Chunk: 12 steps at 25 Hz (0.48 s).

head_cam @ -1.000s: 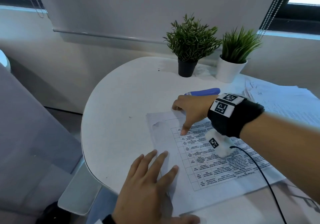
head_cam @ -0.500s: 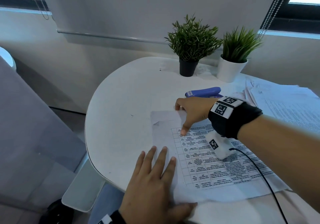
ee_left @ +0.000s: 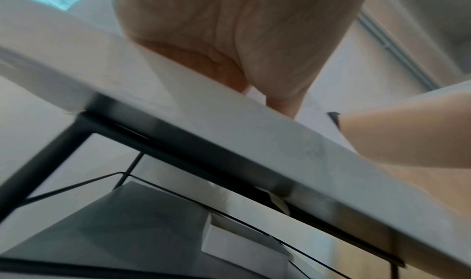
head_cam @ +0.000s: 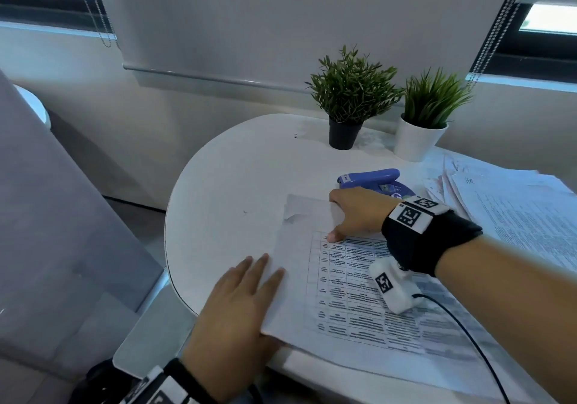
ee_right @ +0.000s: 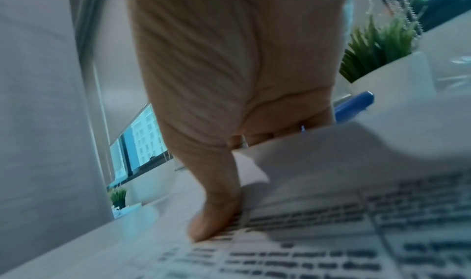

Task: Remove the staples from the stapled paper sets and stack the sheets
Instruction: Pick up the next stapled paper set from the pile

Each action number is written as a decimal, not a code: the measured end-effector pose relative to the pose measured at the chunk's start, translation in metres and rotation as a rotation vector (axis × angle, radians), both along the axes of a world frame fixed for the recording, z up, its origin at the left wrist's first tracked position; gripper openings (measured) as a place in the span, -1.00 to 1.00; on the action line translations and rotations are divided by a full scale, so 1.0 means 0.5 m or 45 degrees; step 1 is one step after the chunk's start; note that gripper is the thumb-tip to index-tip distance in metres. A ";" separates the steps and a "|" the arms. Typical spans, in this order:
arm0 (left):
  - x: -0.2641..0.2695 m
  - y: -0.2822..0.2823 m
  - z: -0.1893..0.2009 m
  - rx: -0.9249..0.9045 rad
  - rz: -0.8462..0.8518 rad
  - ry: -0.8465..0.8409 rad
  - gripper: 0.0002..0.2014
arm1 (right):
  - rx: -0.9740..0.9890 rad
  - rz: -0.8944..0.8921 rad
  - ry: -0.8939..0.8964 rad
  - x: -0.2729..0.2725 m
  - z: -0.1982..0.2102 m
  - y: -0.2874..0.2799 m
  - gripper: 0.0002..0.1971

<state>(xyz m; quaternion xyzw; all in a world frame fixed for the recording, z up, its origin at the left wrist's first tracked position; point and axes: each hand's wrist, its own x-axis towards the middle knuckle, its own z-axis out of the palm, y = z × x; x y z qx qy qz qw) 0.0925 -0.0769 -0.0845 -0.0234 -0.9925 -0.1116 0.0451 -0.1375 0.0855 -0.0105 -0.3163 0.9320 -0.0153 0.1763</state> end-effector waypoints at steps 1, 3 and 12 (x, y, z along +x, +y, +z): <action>0.004 -0.014 -0.001 0.121 0.130 0.027 -0.14 | -0.061 -0.018 0.007 0.003 -0.002 0.005 -0.54; 0.008 -0.040 -0.001 0.334 0.375 0.052 -0.10 | -0.190 -0.108 0.041 0.007 0.002 0.013 -0.60; -0.019 0.003 0.038 0.000 0.466 -0.272 -0.01 | -0.621 -0.548 0.016 0.009 0.020 0.077 -0.80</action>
